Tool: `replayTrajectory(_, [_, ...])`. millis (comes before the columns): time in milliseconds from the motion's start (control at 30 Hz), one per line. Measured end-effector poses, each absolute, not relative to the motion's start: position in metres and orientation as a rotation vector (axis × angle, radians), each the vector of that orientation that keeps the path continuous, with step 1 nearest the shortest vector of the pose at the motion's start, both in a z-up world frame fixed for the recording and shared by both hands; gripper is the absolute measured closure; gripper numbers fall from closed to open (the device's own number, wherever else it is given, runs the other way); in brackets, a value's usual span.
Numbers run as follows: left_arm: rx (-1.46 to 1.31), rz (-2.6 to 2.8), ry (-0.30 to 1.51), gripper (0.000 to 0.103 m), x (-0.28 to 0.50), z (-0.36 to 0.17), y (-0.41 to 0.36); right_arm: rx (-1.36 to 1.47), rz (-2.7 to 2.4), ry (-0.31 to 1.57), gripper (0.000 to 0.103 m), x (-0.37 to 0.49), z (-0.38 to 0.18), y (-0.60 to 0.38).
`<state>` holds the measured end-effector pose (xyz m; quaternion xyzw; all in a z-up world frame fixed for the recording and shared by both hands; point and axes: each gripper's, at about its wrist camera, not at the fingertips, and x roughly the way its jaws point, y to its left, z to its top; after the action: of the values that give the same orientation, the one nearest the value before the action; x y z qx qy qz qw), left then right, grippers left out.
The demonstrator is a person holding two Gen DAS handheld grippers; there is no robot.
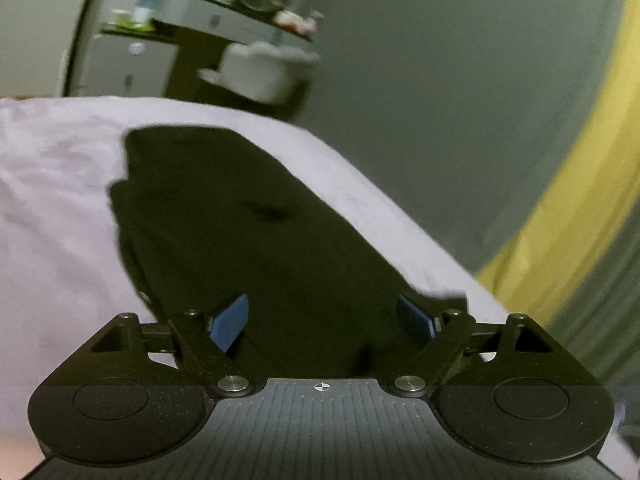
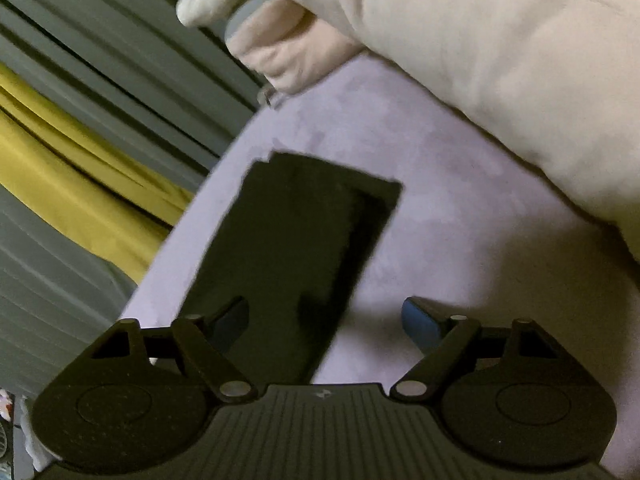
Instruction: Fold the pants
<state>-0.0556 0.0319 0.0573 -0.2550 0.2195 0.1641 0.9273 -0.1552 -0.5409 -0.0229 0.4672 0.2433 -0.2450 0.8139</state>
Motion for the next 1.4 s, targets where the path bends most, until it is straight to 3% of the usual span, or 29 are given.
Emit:
replayTrajectory(100, [-0.470, 0.326, 0.496, 0.015, -0.050, 0.045, 0.023, 0.996, -0.513, 0.524, 0.046, -0.144, -0.030, -0.549])
replayTrajectory(400, [-0.580, 0.369, 0.517, 0.014, -0.047, 0.030, 0.034, 1.134, -0.476, 0.408, 0.044, -0.138, -0.042, -0.566])
replayTrajectory(467, [-0.567, 0.375, 0.517, 0.014, -0.048, 0.031, 0.032, 1.133, -0.482, 0.411, 0.049, -0.137, -0.040, -0.564])
replayTrajectory(500, [-0.563, 0.378, 0.516, 0.014, -0.047, 0.031, 0.031, 1.100, -0.494, 0.438, 0.067, -0.134, -0.037, -0.564])
replayTrajectory(533, [-0.560, 0.383, 0.516, 0.014, -0.047, 0.033, 0.030, 1.050, -0.521, 0.478, 0.092, -0.129, -0.033, -0.562])
replayTrajectory(633, [-0.563, 0.393, 0.500, 0.014, -0.051, 0.037, 0.032, 0.848, -0.534, 0.524, 0.094, -0.118, -0.005, -0.547])
replayTrajectory(733, [-0.570, 0.408, 0.484, 0.014, -0.056, 0.040, 0.033, 0.690, -0.468, 0.386, 0.095, -0.128, 0.031, -0.529])
replayTrajectory(833, [-0.591, 0.413, 0.488, 0.013, -0.056, 0.039, 0.037, 0.652, -0.522, 0.413, 0.095, -0.131, 0.025, -0.529])
replayTrajectory(933, [-0.586, 0.412, 0.504, 0.013, -0.053, 0.037, 0.038, 0.701, -0.597, 0.614, 0.094, -0.116, -0.023, -0.541])
replayTrajectory(1000, [-0.575, 0.400, 0.508, 0.013, -0.051, 0.037, 0.036, 0.742, -0.598, 0.549, 0.093, -0.125, -0.027, -0.541])
replayTrajectory(1067, [-0.564, 0.378, 0.516, 0.013, -0.050, 0.037, 0.034, 0.847, -0.590, 0.516, 0.085, -0.131, -0.024, -0.546])
replayTrajectory(1133, [-0.543, 0.353, 0.518, 0.012, -0.048, 0.037, 0.028, 0.962, -0.552, 0.472, 0.070, -0.137, -0.026, -0.554])
replayTrajectory(1333, [-0.425, 0.220, 0.534, 0.010, -0.044, 0.037, 0.001, 1.021, -0.542, 0.466, 0.070, -0.137, -0.028, -0.559])
replayTrajectory(1400, [-0.392, 0.175, 0.573, 0.009, -0.039, 0.034, -0.005, 0.966, -0.561, 0.498, 0.075, -0.132, -0.027, -0.555])
